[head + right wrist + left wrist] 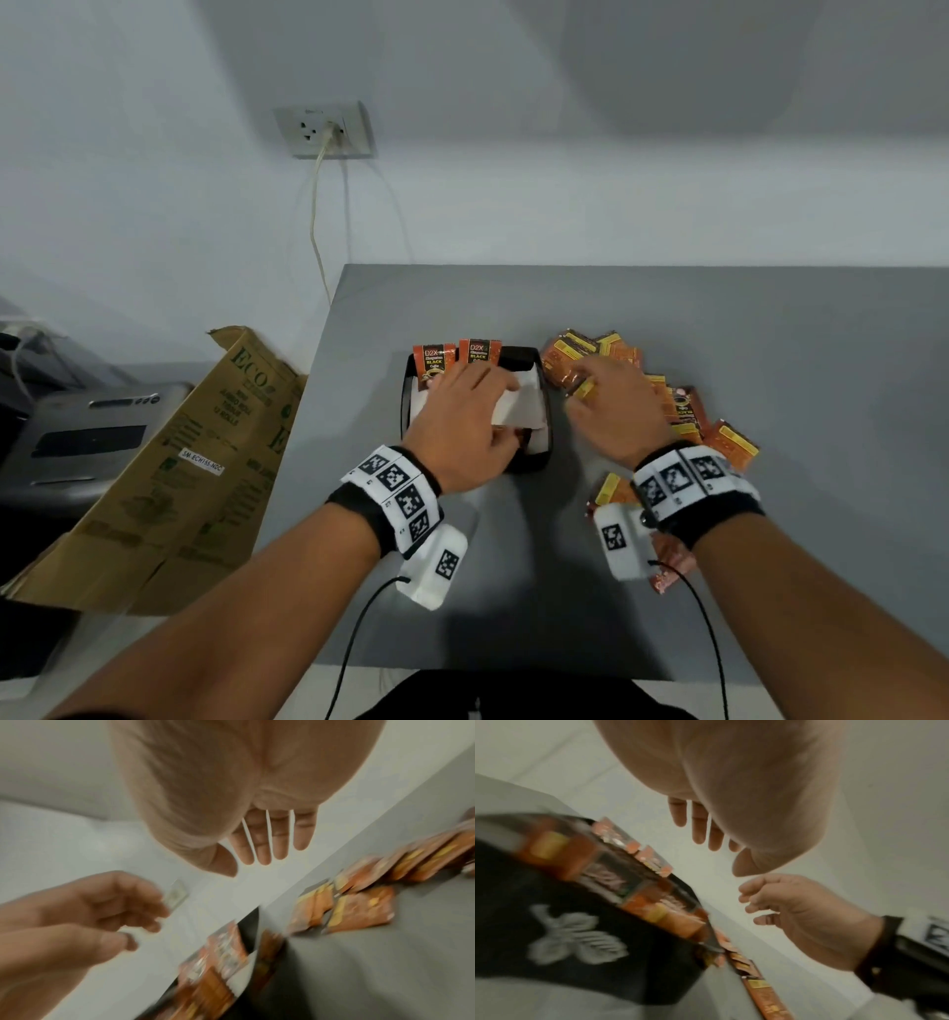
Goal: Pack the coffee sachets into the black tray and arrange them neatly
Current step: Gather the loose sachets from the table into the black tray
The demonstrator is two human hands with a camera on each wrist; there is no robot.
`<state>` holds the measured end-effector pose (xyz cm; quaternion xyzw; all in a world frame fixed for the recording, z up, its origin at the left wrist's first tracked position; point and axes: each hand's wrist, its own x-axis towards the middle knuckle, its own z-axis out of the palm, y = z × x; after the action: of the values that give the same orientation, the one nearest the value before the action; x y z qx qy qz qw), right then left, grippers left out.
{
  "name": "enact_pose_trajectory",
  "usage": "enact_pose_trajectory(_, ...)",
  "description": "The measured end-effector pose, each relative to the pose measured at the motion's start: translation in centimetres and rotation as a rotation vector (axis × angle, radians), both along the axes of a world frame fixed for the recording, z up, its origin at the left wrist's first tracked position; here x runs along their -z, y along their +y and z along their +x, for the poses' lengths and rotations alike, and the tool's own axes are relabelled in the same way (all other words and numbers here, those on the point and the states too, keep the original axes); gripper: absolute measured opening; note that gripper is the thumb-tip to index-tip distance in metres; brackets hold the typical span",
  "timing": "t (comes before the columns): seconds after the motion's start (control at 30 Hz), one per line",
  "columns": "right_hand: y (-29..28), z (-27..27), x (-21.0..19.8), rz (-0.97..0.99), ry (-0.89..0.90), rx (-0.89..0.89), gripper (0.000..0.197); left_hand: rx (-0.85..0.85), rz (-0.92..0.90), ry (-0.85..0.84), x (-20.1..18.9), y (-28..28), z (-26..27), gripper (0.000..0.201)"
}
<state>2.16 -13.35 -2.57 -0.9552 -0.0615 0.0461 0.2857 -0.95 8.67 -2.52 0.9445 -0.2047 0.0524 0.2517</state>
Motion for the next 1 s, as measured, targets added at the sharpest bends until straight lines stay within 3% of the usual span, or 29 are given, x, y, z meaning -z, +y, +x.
enact_pose_trajectory(0.1, -4.8, 0.8, 0.4, -0.048, 0.039, 0.297, 0.024, 0.123, -0.011, 0.036, -0.9, -4.3, 0.8, 0.025)
enact_pose_trajectory(0.2, -8.6, -0.1, 1.9, -0.156, 0.168, 0.427, 0.028, 0.263, 0.035, 0.137, -0.8, -8.8, 1.2, 0.018)
enact_pose_trajectory(0.27, -9.2, -0.8, 3.4, -0.254, 0.201, 0.393, 0.040, 0.325, 0.134, 0.254, -0.5, -11.0, 1.0, 0.022)
enact_pose_trajectory(0.3, -11.1, -1.9, 4.2, -0.241, 0.225, 0.426, 0.046, 0.387, 0.206, 0.306, -0.4, -13.8, 0.7, 0.024)
enact_pose_trajectory(0.4, -9.9, -2.4, 5.3, -0.148, 0.189, 0.411, 0.072, 0.409, 0.345, 0.388, 0.8, -14.8, 0.4, 0.028)
enact_pose_trajectory(0.47, -10.2, -2.4, 6.0, -0.081, 0.146, 0.421, 0.087, 0.434, 0.410, 0.408, 2.2, -15.8, 0.3, 0.043)
enact_pose_trajectory(0.57, -10.7, -2.3, 6.7, -0.096, 0.129, 0.437, 0.069, 0.441, 0.505, 0.372, 3.3, -16.2, -0.2, 0.052)
enact_pose_trajectory(0.77, -12.3, -2.3, 5.2, -0.140, 0.153, 0.371, 0.009, 0.396, 0.457, 0.356, 3.6, -15.7, 0.3, 0.037)
enact_pose_trajectory(0.87, -13.5, -2.4, 5.0, -0.078, 0.224, 0.401, 0.015, 0.358, 0.402, 0.418, 3.0, -15.1, 0.5, 0.033)
enact_pose_trajectory(1.0, -15.2, -2.7, 4.2, 0.175, 0.248, 0.460, 0.008, 0.399, 0.380, 0.458, 2.7, -14.9, 0.2, 0.028)
